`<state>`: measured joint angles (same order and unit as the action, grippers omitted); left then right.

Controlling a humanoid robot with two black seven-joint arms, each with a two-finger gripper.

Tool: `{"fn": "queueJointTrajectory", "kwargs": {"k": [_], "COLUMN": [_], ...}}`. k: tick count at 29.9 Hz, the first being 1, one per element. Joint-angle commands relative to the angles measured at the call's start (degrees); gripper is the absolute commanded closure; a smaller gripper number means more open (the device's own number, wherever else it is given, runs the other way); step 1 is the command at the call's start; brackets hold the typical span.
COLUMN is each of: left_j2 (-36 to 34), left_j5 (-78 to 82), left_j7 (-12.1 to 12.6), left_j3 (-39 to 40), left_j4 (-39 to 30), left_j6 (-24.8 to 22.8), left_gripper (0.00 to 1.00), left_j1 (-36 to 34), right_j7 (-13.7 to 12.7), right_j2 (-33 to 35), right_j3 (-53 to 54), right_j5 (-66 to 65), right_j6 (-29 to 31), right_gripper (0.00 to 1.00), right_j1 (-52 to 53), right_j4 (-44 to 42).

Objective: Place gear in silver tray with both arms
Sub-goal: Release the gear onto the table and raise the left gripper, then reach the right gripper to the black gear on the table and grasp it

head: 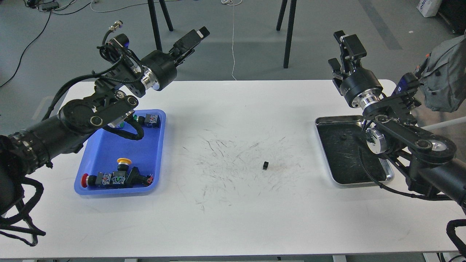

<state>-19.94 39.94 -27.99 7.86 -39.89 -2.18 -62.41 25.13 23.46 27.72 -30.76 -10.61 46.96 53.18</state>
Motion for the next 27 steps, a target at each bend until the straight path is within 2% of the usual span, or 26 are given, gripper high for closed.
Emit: {"fn": "queueJointTrajectory", "kwargs": {"k": [1,8,13,20,27], "left_j2": [-2.81,-4.93,-7.56,-9.94,-10.81], "left_j5": [-5.48,-17.95,-19.11,-21.30,-22.18], "left_j7": [-0.01,-0.01,-0.01,-0.01,-0.01], "left_j3": [0.05,0.32,0.31,0.58,0.49], "left_j4": [0.25,0.34,0.43,-0.01,-0.10], "left_j6": [-5.10,-12.93,-16.09,-24.17,-25.82], "left_gripper": [0.00,0.00,0.00,0.00,0.00], "left_j1": [0.01,2.12,3.08,3.70,3.88], "right_j7": [-0.26,-0.52,-0.79,-0.52,-0.52], "right_j2": [1.68,4.40,4.75,4.93,4.67], "right_j3": [-5.91,-16.02,-24.63,-34.66,-40.72], "right_j5": [-0.18,-1.05,-3.77,-6.94,-16.51], "right_j6": [0.59,3.57,6.04,12.45,15.18], "right_gripper": [0.05,0.05,0.05,0.05,0.05], "right_j1": [2.34,7.17,11.39,17.37,21.15], "right_j4": [1.57,3.86,4.65,5.62,6.41]}}
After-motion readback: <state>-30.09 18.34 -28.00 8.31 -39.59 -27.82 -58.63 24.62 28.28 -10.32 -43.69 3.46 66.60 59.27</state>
